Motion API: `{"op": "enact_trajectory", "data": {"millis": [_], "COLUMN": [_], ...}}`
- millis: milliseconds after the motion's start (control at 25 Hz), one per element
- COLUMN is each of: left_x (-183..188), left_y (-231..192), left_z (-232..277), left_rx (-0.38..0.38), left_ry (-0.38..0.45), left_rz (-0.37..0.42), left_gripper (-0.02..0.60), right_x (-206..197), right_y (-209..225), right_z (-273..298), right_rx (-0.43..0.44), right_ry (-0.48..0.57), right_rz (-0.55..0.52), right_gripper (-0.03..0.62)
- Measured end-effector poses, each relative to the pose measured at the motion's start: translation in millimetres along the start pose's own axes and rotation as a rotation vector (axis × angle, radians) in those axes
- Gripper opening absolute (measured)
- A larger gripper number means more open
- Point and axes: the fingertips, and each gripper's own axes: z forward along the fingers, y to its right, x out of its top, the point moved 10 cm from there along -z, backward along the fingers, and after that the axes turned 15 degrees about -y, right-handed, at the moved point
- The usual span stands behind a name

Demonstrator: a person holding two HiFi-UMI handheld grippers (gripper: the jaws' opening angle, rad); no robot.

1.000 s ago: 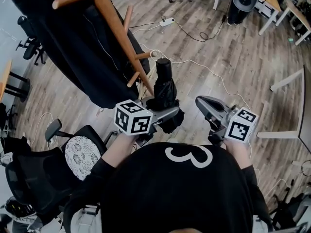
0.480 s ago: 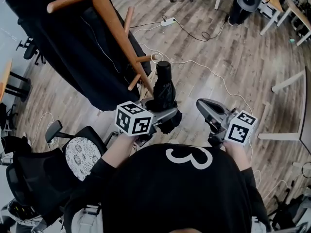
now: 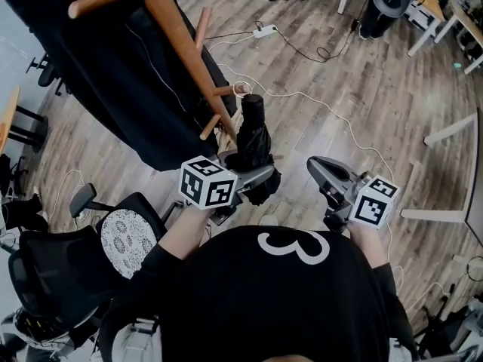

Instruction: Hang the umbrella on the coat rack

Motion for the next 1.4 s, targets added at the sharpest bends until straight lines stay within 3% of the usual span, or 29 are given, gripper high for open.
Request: {"op": "enact_trajectory", "data": {"millis": [960, 1240, 1400], "left_x": [-19.5, -29.0, -29.0], "left_y": [-41.9, -52.9, -61.3], "left_z": [-11.0, -6.9, -5.0], "left_rx": [0.115, 0.134, 0.188], "left_ry": [0.007, 0.018, 0.035], "left_rz": [-0.076, -0.121, -0.103], "left_gripper": [0.268, 0.268, 0.27], "right_x": [0.9, -3.8, -4.2], "right_y": [1.7, 6.6, 9.0], "right_z": [12.3, 16.5, 17.6], "right_rx": [0.032, -0.001, -0.005], "right_ry": [-0.041, -0.065, -0.07], "right_rz": [0.015, 0.016, 0.024], "right_gripper": [0.026, 0.026, 0.026]}}
